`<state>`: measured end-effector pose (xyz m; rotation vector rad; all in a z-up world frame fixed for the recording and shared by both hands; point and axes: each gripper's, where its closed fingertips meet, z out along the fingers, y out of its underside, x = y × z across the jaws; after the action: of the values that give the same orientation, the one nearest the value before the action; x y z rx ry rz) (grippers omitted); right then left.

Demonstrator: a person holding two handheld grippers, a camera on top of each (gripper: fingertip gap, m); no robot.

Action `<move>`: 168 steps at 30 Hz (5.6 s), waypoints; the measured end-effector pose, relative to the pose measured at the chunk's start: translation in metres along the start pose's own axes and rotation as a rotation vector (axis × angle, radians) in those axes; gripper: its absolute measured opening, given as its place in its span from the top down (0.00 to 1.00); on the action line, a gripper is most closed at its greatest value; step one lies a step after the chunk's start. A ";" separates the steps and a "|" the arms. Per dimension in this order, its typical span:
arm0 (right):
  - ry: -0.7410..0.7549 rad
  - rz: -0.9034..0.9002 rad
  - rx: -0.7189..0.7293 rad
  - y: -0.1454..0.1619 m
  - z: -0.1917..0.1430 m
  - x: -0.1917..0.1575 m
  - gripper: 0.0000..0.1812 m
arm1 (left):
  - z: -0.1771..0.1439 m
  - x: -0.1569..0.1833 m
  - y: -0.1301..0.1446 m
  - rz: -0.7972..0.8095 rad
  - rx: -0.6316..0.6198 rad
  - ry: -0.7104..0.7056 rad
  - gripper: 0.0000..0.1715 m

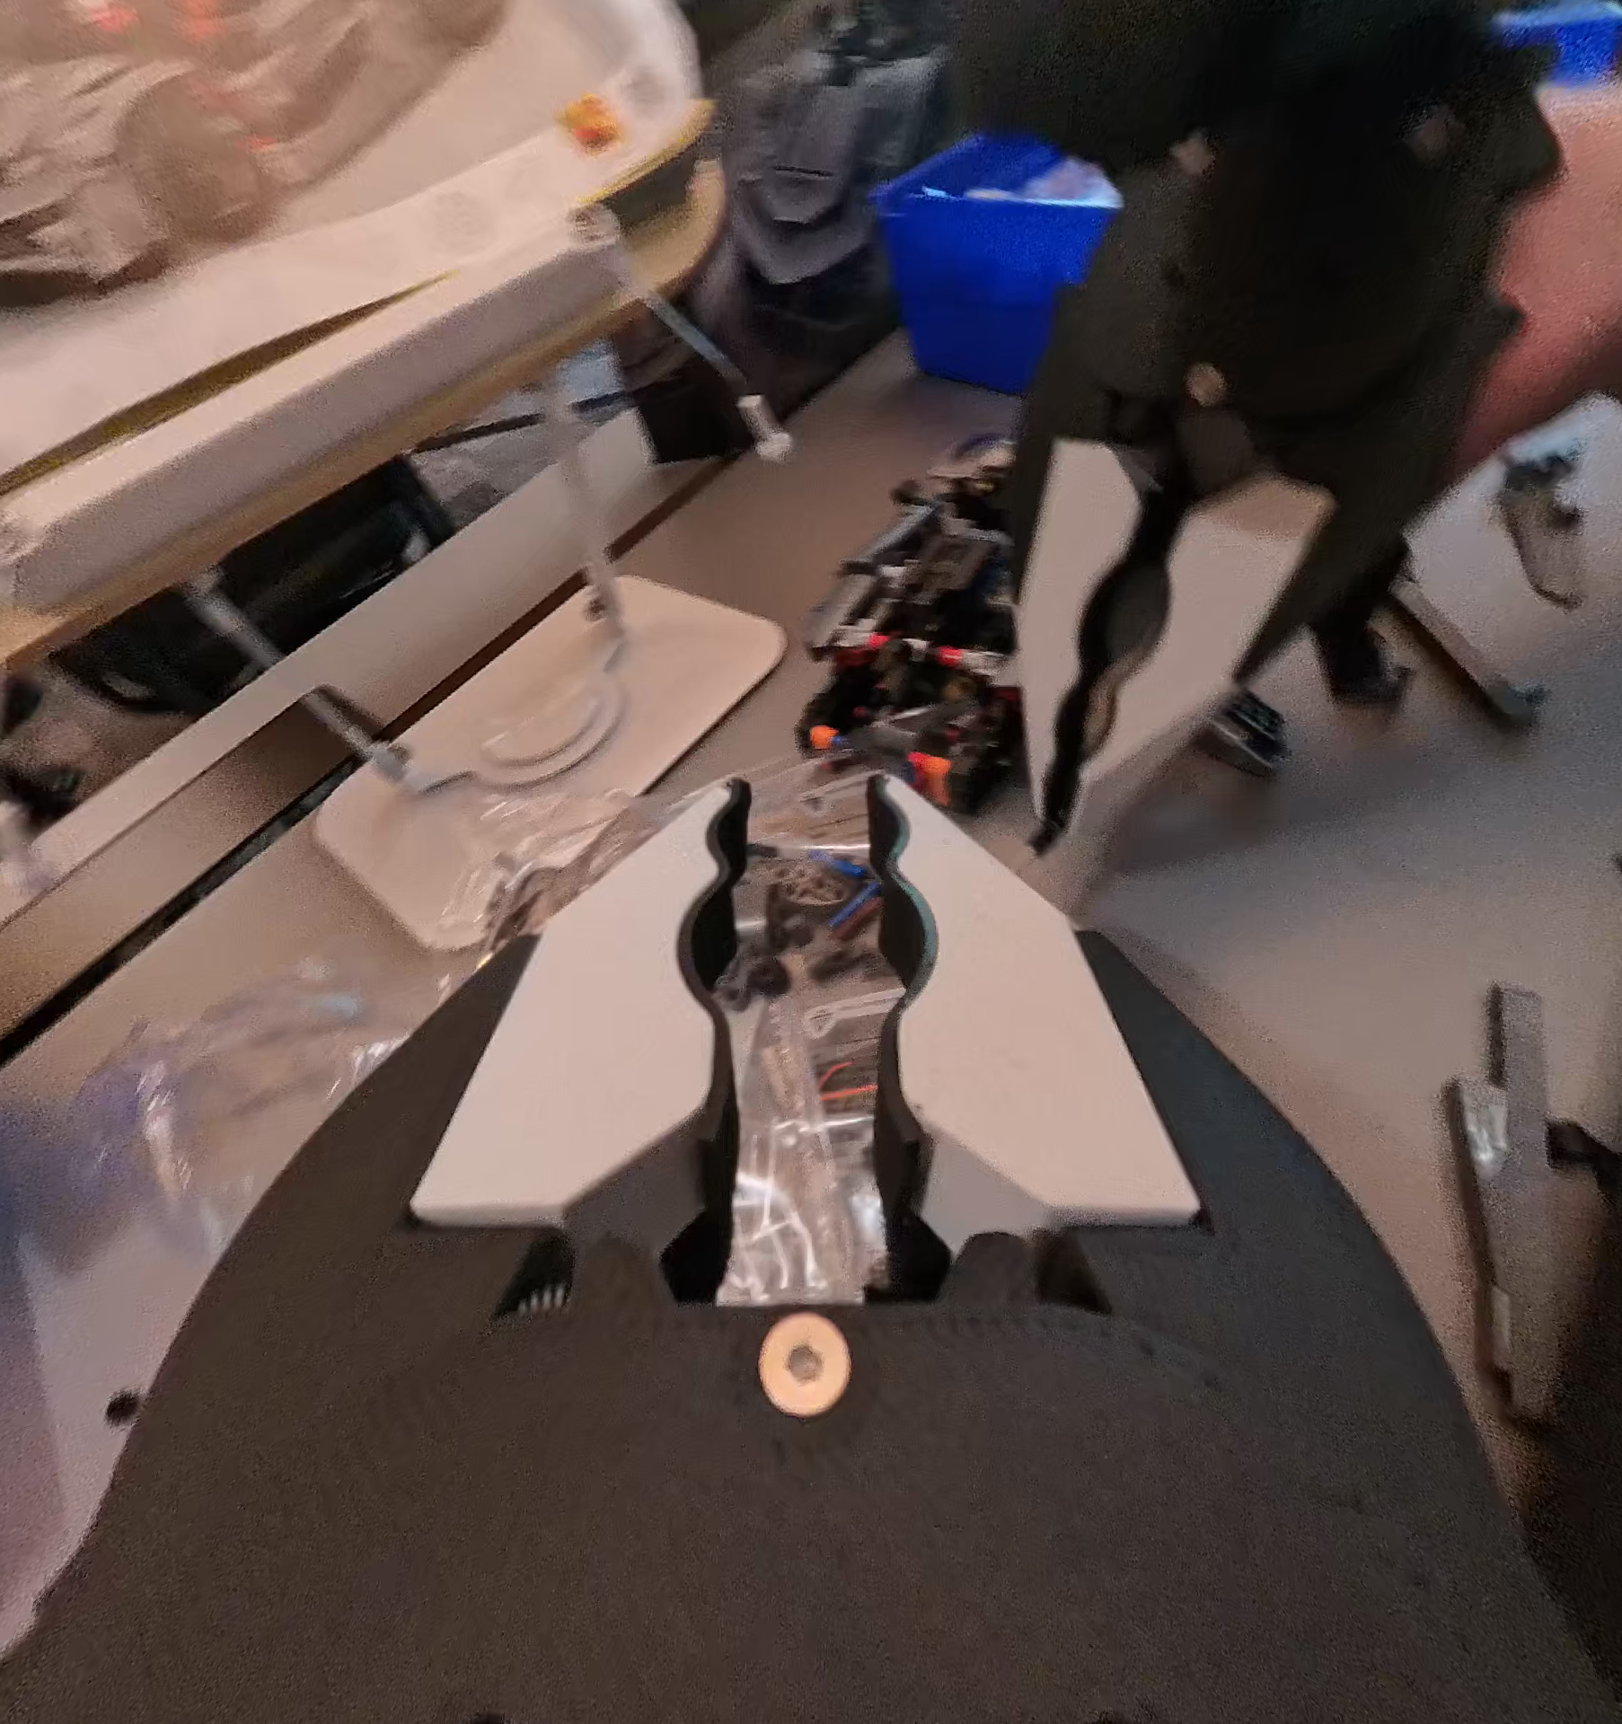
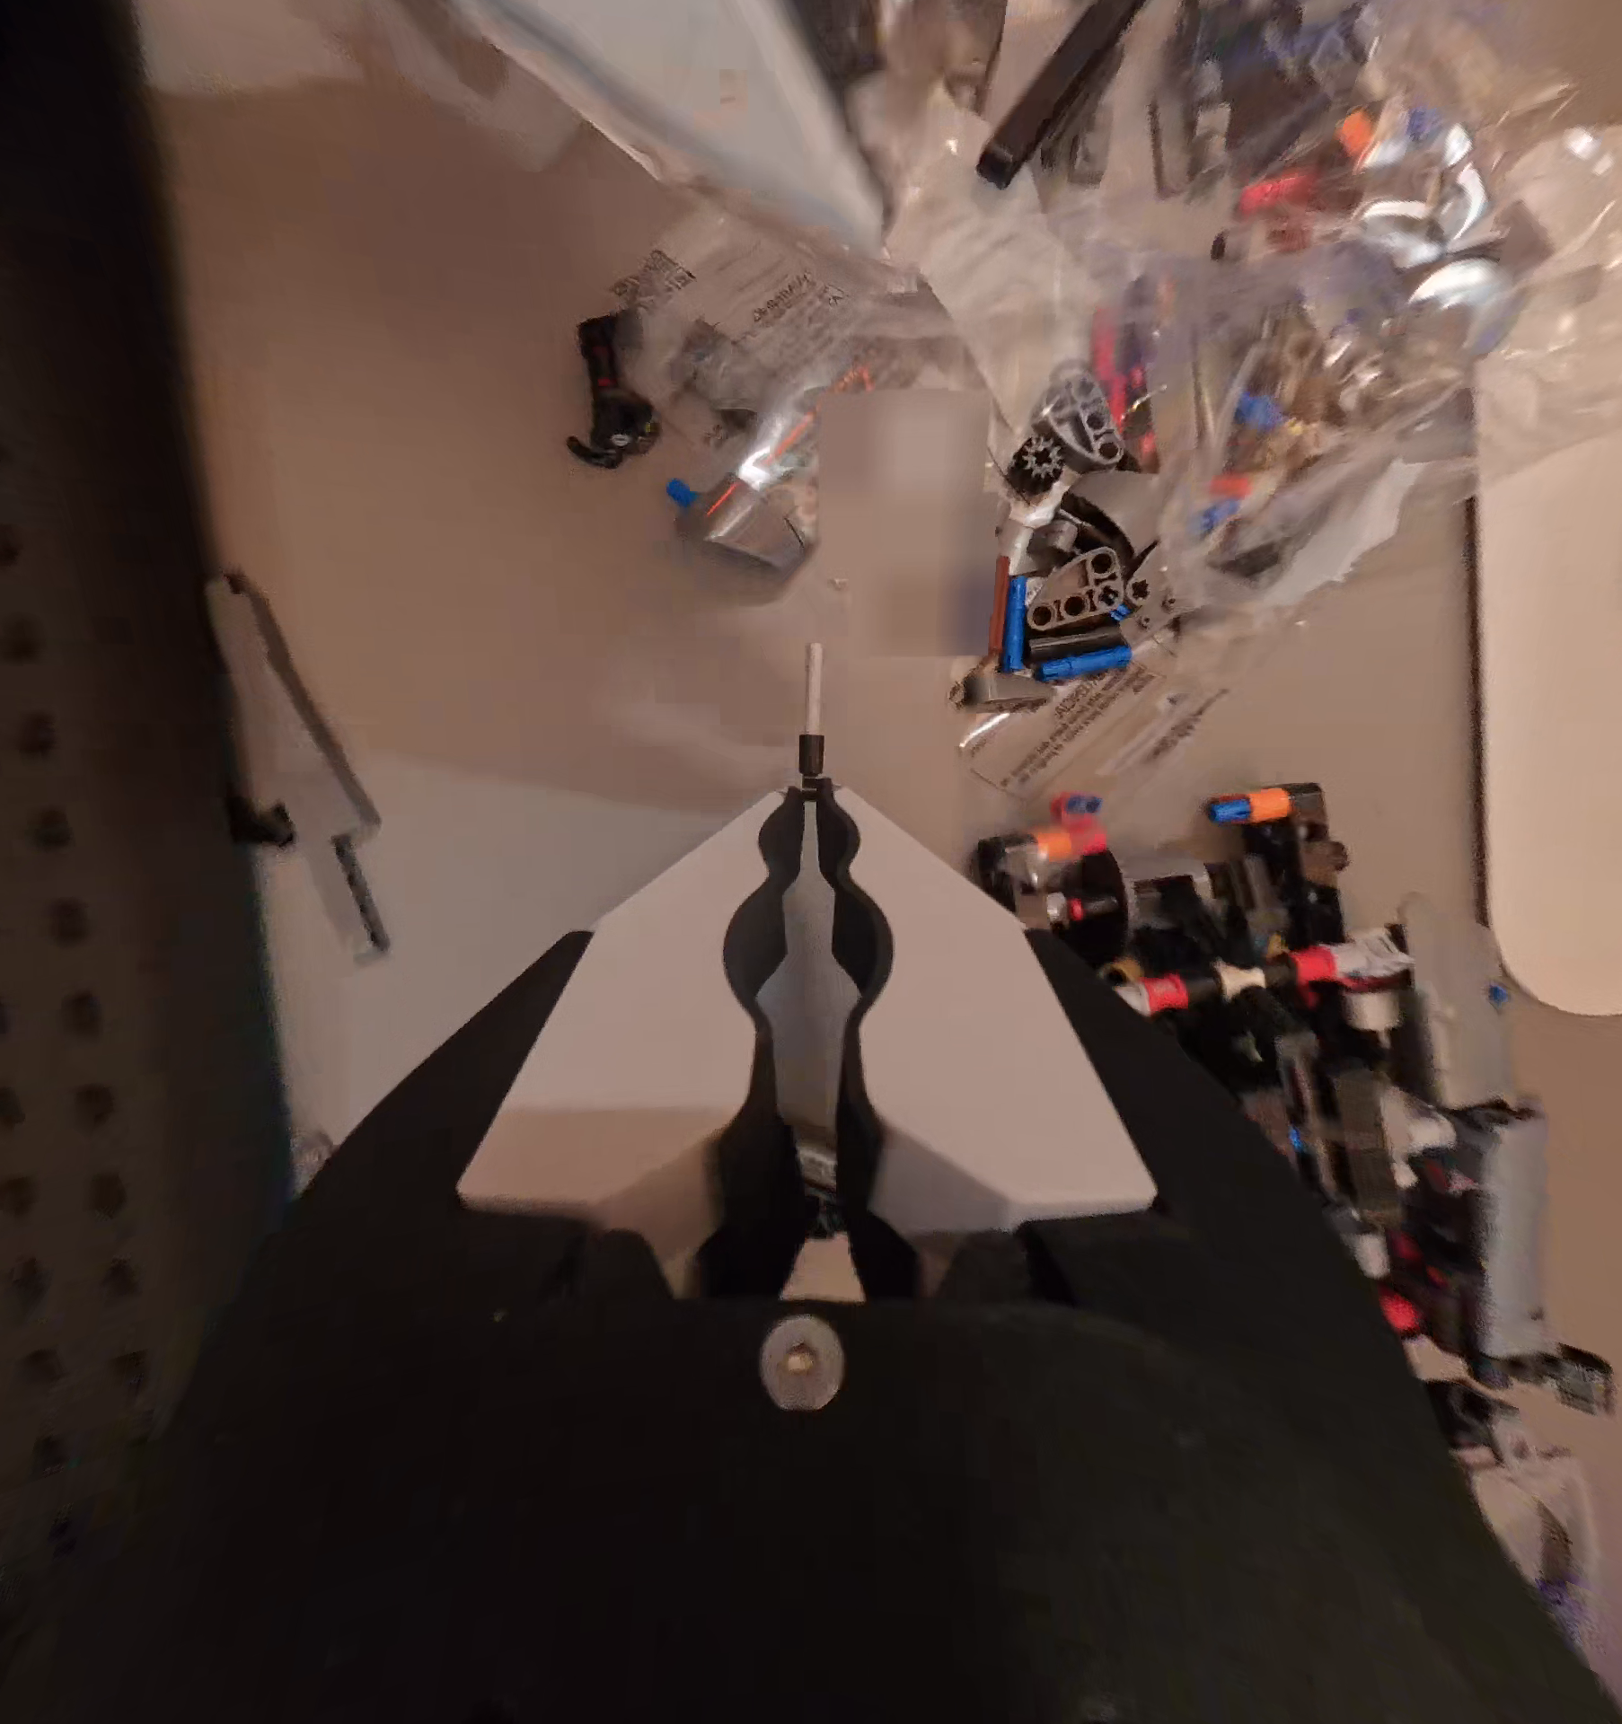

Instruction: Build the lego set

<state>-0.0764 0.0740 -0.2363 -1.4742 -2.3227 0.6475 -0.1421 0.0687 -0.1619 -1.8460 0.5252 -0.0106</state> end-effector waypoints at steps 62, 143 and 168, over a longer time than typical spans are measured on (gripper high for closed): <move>0.191 -0.137 0.219 -0.033 -0.027 0.028 0.89 | 0.007 0.026 0.000 0.090 -0.032 0.071 1.00; 0.157 -0.391 -0.022 -0.046 0.061 -0.021 0.90 | 0.002 -0.018 0.021 -0.014 -0.114 -0.109 1.00; 0.305 -0.519 0.052 -0.068 0.075 -0.019 0.95 | 0.000 -0.020 0.020 -0.021 -0.105 -0.112 1.00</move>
<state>-0.1568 0.0164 -0.2646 -0.8175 -2.2797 0.3107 -0.1671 0.0711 -0.1750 -1.9419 0.4351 0.1081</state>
